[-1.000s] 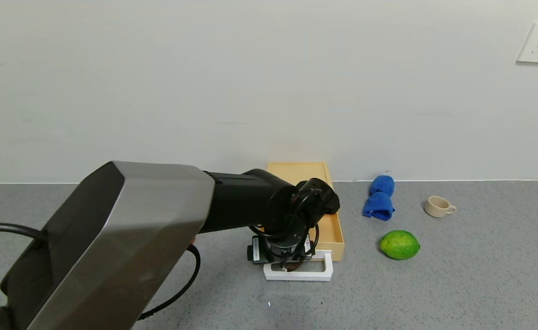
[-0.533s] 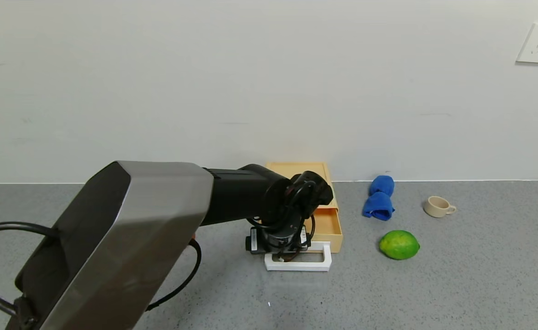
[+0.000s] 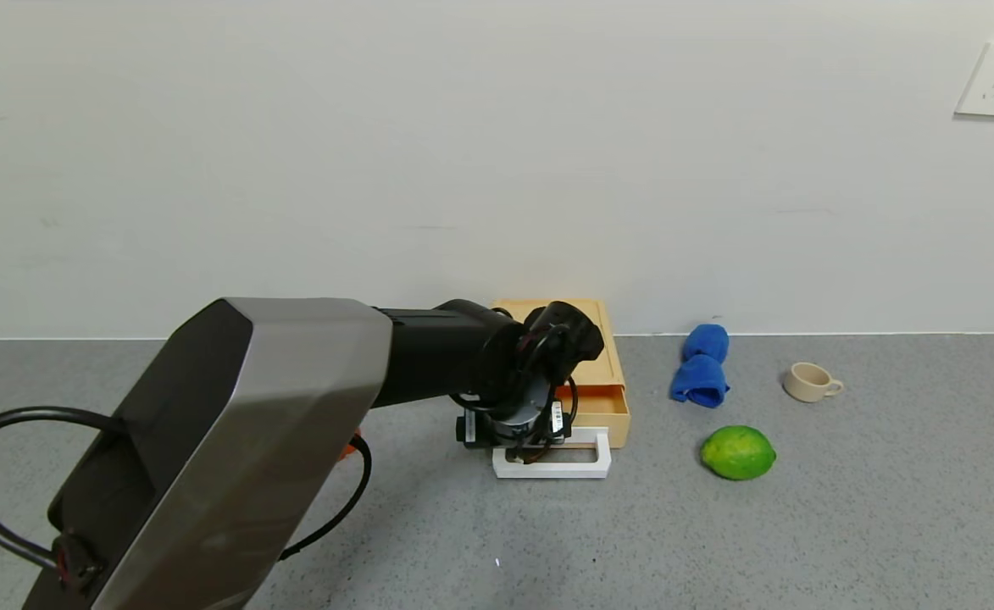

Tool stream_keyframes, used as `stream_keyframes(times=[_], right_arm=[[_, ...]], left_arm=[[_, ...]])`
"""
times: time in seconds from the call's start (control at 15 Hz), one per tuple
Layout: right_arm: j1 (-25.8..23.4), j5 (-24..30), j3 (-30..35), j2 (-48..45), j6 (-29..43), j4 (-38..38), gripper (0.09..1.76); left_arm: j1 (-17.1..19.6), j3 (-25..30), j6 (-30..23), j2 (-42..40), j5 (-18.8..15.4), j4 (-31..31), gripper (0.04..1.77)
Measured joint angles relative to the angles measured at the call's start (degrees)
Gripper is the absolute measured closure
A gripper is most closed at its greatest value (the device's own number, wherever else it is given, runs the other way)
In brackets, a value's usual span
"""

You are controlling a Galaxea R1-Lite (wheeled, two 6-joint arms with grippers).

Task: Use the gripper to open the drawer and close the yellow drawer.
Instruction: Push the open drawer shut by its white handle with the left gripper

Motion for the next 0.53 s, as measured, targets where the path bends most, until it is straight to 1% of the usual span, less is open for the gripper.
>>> stream_keyframes(times=[0.33,0.53], right_arm=[[0.0,0.0,0.0,0.0,0.0,0.0,0.14],[0.0,0.0,0.0,0.0,0.0,0.0,0.14]], left_arm=[[1.5,-0.2,3.6,0.4,0.0,-3.5,0.09],[2.7,-0.4,6.0,0.7,0.0,-7.1,0.09]])
